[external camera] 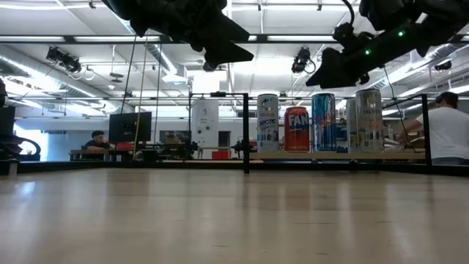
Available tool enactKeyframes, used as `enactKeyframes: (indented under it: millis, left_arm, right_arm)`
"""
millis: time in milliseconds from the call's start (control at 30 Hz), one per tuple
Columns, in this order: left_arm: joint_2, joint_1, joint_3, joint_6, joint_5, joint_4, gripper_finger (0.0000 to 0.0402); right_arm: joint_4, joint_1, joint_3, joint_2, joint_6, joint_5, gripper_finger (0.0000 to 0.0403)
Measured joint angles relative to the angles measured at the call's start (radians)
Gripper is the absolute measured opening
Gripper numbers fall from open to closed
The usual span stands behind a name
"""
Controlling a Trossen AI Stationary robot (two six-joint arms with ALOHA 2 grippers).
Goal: Place canned beverage on shelf
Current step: Put the blue soda can on the shelf aligned with the other blue soda can
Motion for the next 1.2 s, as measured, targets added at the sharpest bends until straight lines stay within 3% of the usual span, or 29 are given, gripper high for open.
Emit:
enactKeyframes:
  millis: [200, 333, 500, 767, 933, 1200]
  left_arm:
    - [0.0, 0.0, 0.0, 0.0, 0.0, 0.0, 0.0314]
    - [0.0, 0.0, 0.0, -0.001, 0.0, 0.0, 0.0314]
    - [0.0, 0.0, 0.0, -0.001, 0.0, -0.003, 0.0314]
    - [0.0, 0.0, 0.0, -0.002, 0.0, -0.01, 0.0314]
    - [0.0, 0.0, 0.0, -0.002, 0.0, -0.011, 0.0314]
    - [0.0, -0.001, 0.0, -0.003, 0.0, -0.011, 0.0314]
  right_arm:
    - [-0.023, 0.028, 0.026, 0.0, 0.026, -0.015, 0.035]
    - [-0.057, 0.078, 0.027, 0.0, 0.11, 0.038, 0.035]
    - [-0.077, 0.194, 0.027, 0.0, 0.139, 0.212, 0.035]
    - [-0.106, 0.431, 0.025, 0.005, 0.252, 0.636, 0.035]
    - [-0.108, 0.499, 0.004, 0.048, 0.34, 0.697, 0.035]
    - [-0.113, 0.505, -0.006, 0.207, 0.502, 0.82, 0.035]
